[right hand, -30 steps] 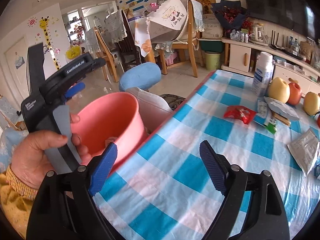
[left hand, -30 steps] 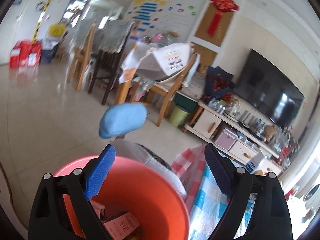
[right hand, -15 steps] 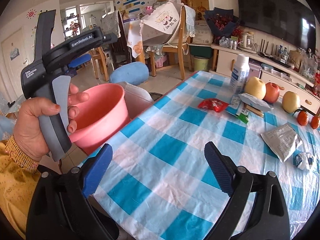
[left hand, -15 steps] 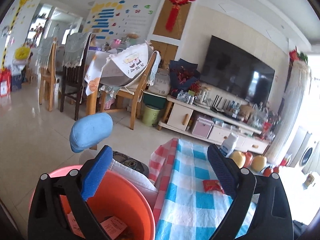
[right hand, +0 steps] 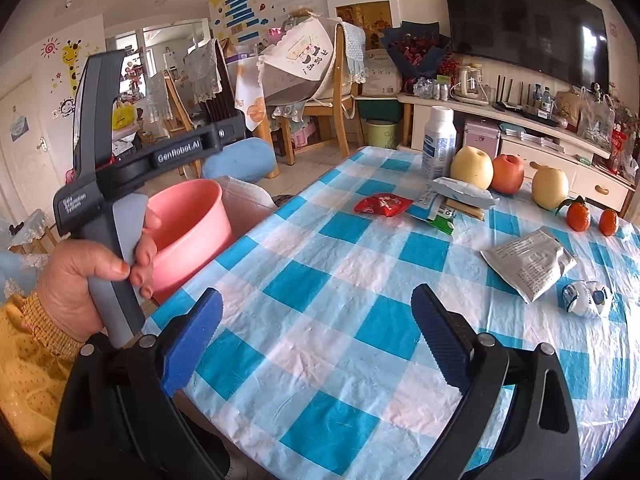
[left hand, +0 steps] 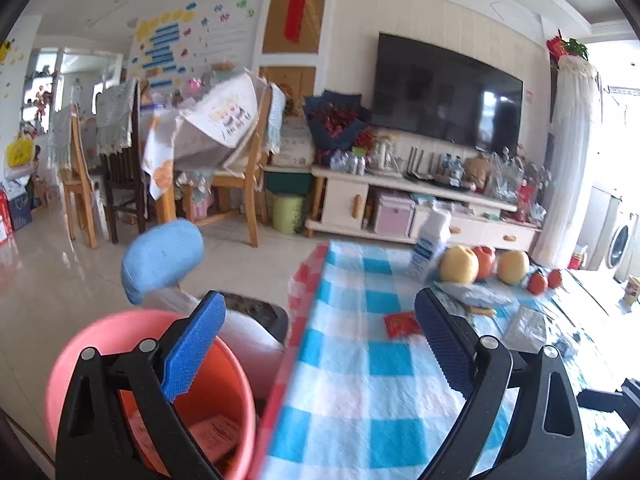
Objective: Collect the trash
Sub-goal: 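Move both tools back over the table toward the remaining packets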
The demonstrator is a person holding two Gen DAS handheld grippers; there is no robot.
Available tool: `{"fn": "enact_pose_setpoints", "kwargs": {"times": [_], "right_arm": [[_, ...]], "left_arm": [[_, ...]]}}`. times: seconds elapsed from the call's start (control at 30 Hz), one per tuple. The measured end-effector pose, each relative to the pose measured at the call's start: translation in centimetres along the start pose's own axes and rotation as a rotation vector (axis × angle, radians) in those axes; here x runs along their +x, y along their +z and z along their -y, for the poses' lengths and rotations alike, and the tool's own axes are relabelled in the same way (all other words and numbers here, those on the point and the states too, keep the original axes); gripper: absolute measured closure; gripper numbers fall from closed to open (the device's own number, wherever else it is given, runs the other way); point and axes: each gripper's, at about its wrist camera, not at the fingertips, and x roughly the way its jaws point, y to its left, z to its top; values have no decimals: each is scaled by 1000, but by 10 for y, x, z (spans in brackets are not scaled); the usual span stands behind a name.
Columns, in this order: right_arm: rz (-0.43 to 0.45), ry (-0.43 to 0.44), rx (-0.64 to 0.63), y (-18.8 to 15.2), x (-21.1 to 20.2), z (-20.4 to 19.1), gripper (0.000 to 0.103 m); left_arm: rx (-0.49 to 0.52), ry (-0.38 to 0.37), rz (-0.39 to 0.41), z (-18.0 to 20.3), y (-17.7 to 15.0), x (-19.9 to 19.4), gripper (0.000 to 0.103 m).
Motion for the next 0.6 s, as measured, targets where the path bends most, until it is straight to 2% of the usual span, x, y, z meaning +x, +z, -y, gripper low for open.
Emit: {"fn": "enact_pose_setpoints", "kwargs": {"times": [0.1,0.3,0.4,0.6], "right_arm": [[9,2,12,1,-5,6,7],[28,-14,44,2,-15,20,7],[38,-16,67,4,-21,30,7],[76,-40,99,8,-35,52,7]], "left_arm": [[9,-26,-44,10,-7,2,8],[41,-21,-65,29,-20,-1,8],[51,-53,-85,38,-23,0,8],[123,-67,-116,62,-34,0,8]]}}
